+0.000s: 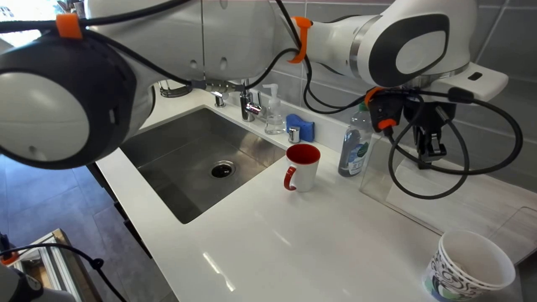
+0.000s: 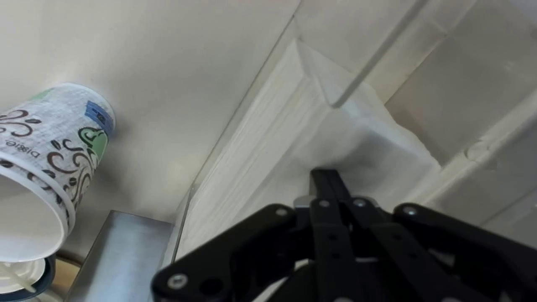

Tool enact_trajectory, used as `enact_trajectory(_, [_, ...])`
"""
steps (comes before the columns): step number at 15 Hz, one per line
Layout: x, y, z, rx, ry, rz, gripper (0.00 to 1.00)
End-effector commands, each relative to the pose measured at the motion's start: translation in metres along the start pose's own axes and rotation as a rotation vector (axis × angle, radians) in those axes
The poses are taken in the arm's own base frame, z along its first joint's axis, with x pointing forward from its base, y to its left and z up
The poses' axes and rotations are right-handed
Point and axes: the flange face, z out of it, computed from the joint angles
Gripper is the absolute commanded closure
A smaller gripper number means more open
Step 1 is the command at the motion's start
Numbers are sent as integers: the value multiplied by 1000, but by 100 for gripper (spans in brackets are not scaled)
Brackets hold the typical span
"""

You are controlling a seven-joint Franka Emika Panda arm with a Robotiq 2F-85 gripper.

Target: Use the serviette to clean a portion of the counter

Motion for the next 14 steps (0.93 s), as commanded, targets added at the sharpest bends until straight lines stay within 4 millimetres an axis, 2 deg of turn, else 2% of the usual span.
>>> enact_trajectory(1, [0,0,7,-49,-1,-22,100])
enact_trajectory(10, [-1,-6,0,-36,17,-13,100])
enact_trajectory(14, [4,-6,-19,-25,40,8,100])
